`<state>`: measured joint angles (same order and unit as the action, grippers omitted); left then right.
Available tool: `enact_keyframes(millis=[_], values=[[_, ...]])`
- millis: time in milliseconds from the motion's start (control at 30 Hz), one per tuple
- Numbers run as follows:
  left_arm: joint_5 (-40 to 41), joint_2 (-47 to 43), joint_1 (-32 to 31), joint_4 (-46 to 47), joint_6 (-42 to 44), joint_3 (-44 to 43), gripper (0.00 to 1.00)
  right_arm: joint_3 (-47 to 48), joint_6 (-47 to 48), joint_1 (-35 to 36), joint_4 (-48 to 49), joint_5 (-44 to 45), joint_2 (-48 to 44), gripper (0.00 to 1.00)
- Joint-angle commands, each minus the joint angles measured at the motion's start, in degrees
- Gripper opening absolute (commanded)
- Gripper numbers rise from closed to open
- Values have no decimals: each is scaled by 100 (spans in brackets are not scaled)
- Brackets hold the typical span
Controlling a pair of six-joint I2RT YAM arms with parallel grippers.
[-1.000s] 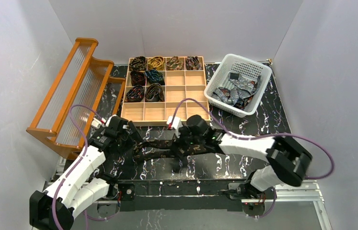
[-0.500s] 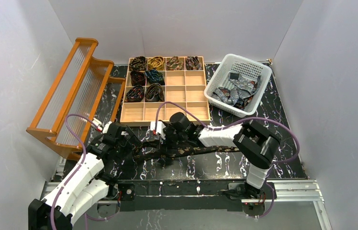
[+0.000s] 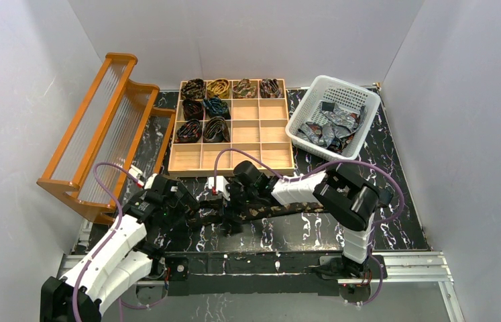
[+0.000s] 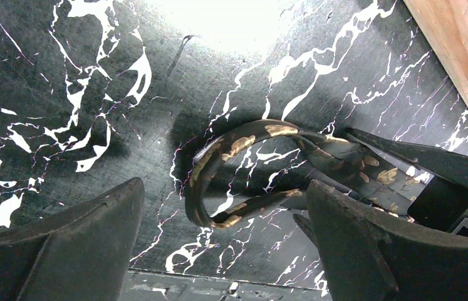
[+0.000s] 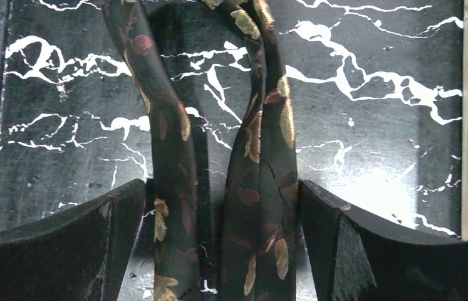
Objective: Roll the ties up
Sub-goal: Flatten out the tie at the center of the board.
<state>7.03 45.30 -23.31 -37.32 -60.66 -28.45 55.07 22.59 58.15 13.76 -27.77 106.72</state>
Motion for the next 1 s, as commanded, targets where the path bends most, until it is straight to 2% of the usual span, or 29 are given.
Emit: enact_keyframes(millis=[0,67,133,300,433,667,767,900,967], values=[[37,-79,37,-75,21,33,98,74,41,19,89,369,107,95],[40,-101,37,-40,3,77,98,72,44,19,88,424,96,86],[44,-103,35,-26,1,93,98,68,-88,15,111,414,64,71],[50,-103,36,-45,37,94,98,76,-359,30,17,137,31,49],[71,-158,37,-77,103,52,97,312,-572,29,-569,-459,158,34],[-42,-165,37,-159,318,-355,96,829,-1305,-81,-1168,-1860,263,27],[-65,-71,34,-234,497,-637,96,1155,-1624,-241,-1431,-2208,414,25],[-26,80,36,-433,682,-919,97,1800,-1786,-486,-2457,-2392,842,22],[-49,108,33,-414,696,-939,97,2064,-1814,-536,-2883,-2215,1025,22]])
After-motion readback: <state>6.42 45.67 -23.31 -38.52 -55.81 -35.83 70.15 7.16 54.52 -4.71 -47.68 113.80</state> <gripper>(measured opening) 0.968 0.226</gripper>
